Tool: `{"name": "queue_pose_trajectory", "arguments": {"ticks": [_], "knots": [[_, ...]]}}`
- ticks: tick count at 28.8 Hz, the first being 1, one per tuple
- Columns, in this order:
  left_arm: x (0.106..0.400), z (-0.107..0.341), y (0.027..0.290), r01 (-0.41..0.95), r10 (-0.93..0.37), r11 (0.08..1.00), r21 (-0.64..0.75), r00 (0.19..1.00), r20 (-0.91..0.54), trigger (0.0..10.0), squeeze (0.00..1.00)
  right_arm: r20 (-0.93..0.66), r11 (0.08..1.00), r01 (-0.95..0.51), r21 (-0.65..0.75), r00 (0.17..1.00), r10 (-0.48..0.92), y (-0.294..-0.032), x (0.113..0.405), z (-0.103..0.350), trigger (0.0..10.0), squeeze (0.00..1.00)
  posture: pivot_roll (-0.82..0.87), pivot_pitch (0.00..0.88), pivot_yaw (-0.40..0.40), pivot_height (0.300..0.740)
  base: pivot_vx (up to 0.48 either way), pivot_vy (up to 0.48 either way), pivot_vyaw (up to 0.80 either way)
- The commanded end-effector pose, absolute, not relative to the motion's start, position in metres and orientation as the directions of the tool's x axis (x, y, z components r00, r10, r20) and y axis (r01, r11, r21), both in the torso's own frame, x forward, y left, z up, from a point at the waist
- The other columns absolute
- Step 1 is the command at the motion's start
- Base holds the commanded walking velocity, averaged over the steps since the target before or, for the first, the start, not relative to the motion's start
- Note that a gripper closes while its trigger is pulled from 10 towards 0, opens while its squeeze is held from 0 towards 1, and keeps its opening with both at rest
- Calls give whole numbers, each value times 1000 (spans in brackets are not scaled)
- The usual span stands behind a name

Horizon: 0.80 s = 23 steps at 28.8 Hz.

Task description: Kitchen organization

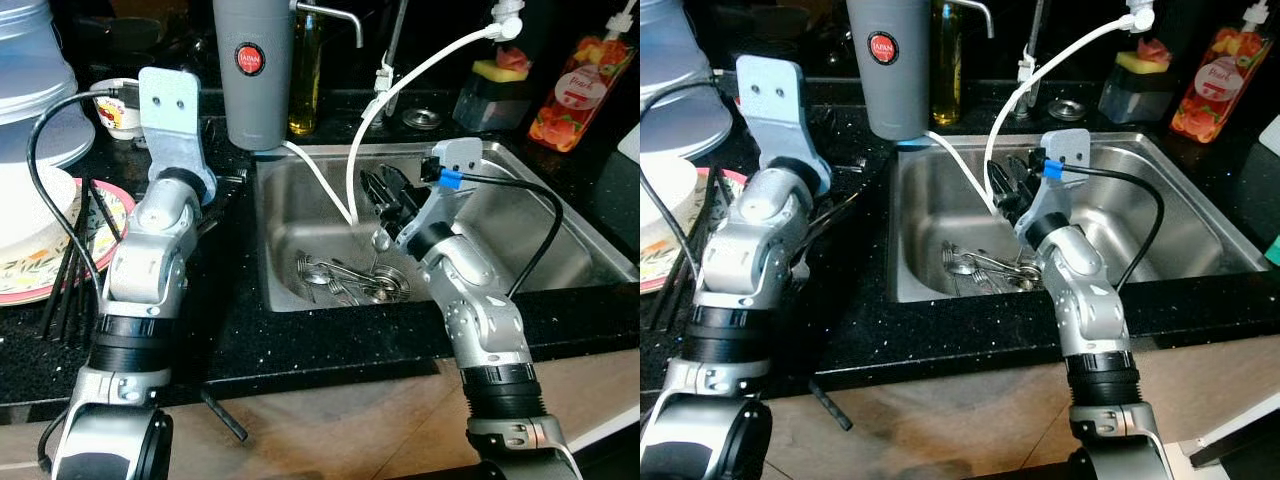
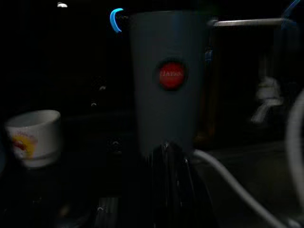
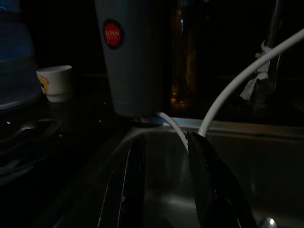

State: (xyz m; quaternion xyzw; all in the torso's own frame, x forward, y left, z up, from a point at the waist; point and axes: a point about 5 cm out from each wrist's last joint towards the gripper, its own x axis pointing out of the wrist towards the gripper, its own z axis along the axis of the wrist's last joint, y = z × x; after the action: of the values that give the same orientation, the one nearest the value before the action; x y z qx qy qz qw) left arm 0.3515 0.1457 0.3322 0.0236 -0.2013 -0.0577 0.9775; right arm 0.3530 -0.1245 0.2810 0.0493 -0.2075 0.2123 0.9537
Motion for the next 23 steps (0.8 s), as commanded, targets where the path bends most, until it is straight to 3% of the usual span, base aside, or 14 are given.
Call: {"name": "queue_pose_trajectory", "arguments": {"ticks": [1,6,23], "knots": [[346,334,140,151,-161,987,56,903,398,10000,0,430,901,-434,15,816,386,-124,350,282,10000,0,-16,132,-14,740,0,0,0],[334,320,143,126,-134,991,45,936,327,10000,0,429,897,-443,9,812,397,-118,345,280,10000,0,-13,129,-17,740,0,0,0],[331,315,149,104,-112,994,41,947,302,10000,0,429,921,-387,36,839,335,-123,345,278,10000,0,-17,123,-21,740,-30,0,0]]}}
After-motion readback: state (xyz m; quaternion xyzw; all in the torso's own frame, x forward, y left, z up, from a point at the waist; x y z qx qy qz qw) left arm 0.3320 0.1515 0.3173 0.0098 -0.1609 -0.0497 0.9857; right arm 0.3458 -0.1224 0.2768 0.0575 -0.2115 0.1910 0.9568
